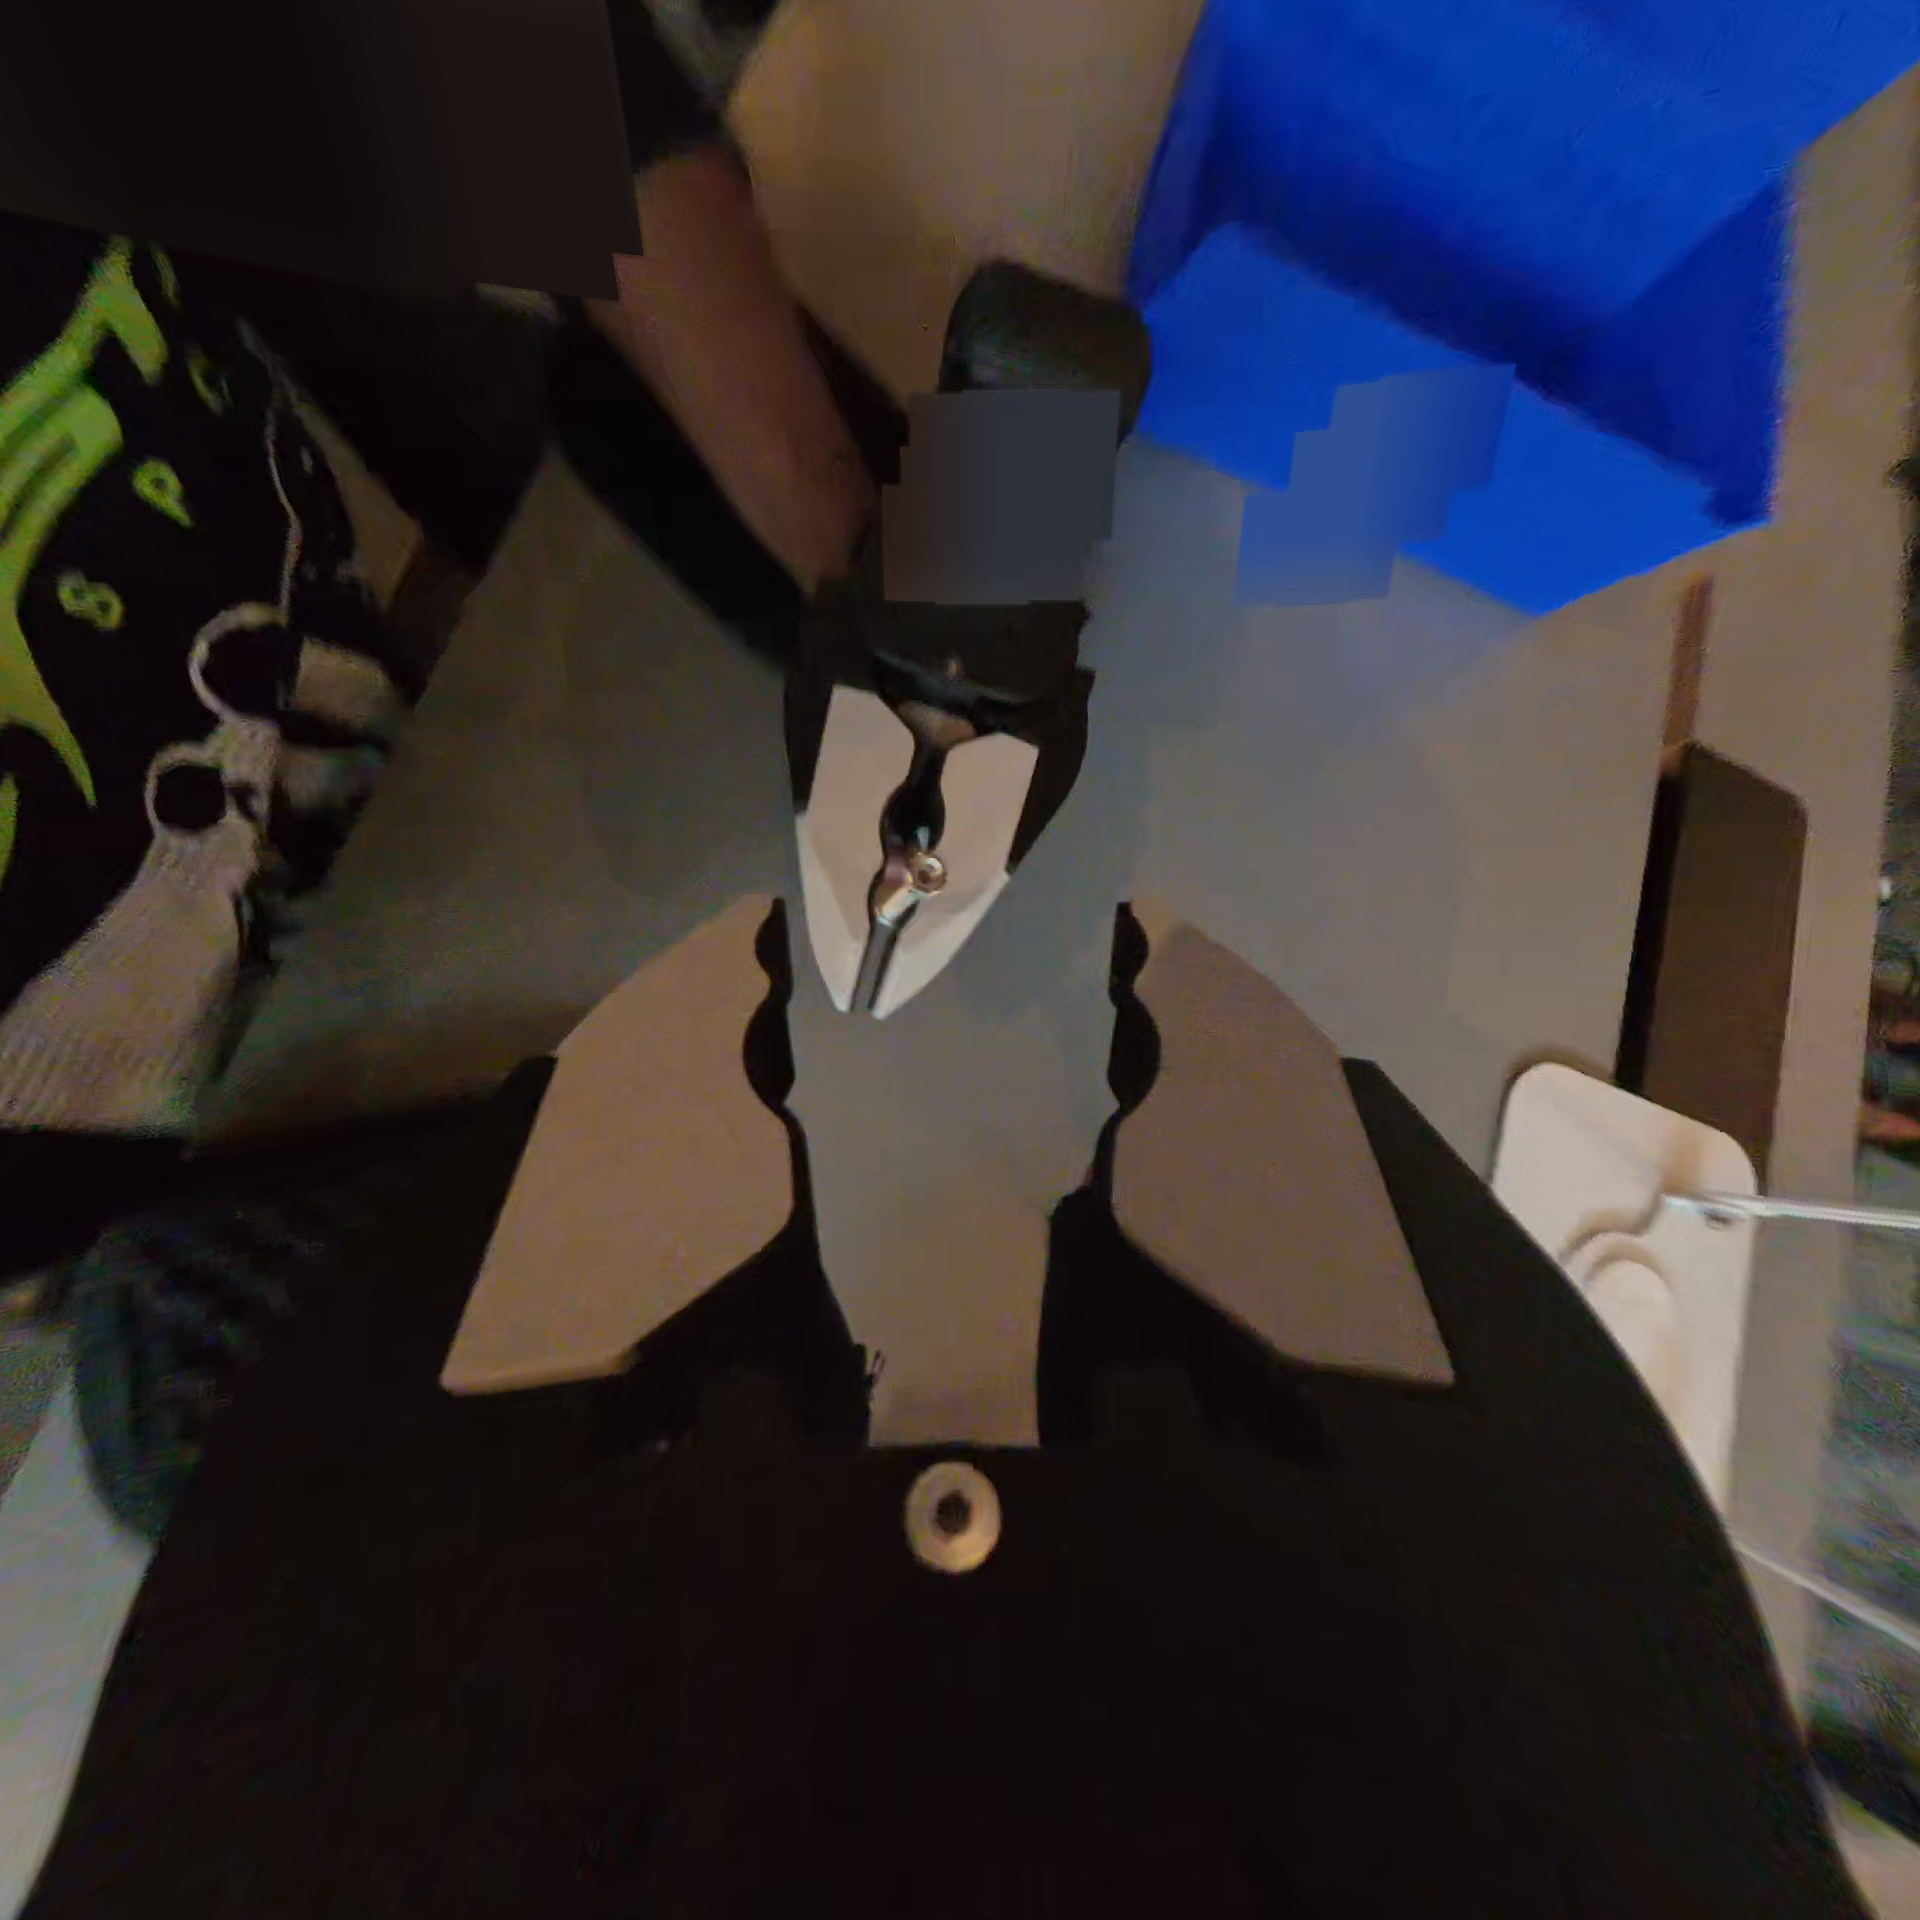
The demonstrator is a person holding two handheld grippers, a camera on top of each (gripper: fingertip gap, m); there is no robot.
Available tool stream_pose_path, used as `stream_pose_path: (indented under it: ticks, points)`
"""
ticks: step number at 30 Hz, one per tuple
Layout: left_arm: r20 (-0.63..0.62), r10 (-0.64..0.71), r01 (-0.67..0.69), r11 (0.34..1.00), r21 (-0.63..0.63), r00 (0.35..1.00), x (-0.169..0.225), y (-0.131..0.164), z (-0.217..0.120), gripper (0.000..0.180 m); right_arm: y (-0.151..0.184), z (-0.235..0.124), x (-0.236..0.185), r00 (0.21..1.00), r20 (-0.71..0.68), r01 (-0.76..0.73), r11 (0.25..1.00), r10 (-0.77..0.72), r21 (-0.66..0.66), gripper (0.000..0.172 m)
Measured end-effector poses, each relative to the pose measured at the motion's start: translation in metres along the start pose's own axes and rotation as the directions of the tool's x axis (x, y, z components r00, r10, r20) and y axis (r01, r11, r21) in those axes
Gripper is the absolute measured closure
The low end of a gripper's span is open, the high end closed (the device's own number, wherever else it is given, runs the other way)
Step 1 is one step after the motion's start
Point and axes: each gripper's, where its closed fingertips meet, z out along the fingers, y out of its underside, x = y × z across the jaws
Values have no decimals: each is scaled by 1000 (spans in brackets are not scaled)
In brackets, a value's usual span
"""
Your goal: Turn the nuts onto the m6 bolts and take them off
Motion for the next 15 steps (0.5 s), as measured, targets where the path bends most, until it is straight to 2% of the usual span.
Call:
stream_pose_path:
  ticks: [3, 6, 11, 15]
  points:
    - [-2, -2, 2, 1000, 2, 1000, 0, 0, 0, 177, -8, 9, 1, 982, 151, 147, 962, -114, -230, 124]
    - [-12, 1, -1, 1000, -1, 1000, 1, 0, 0, 177, -4, 23, -7, 938, 299, 283, 885, -174, -371, 131]
    - [-16, 3, -3, 1000, -3, 1000, 2, 0, 0, 177, 12, 40, -9, 901, 395, 359, 819, -179, -448, 148]
    - [-20, -1, 1, 1000, -3, 1000, 2, 0, 0, 177, 17, 43, -12, 891, 419, 372, 809, -174, -455, 155]
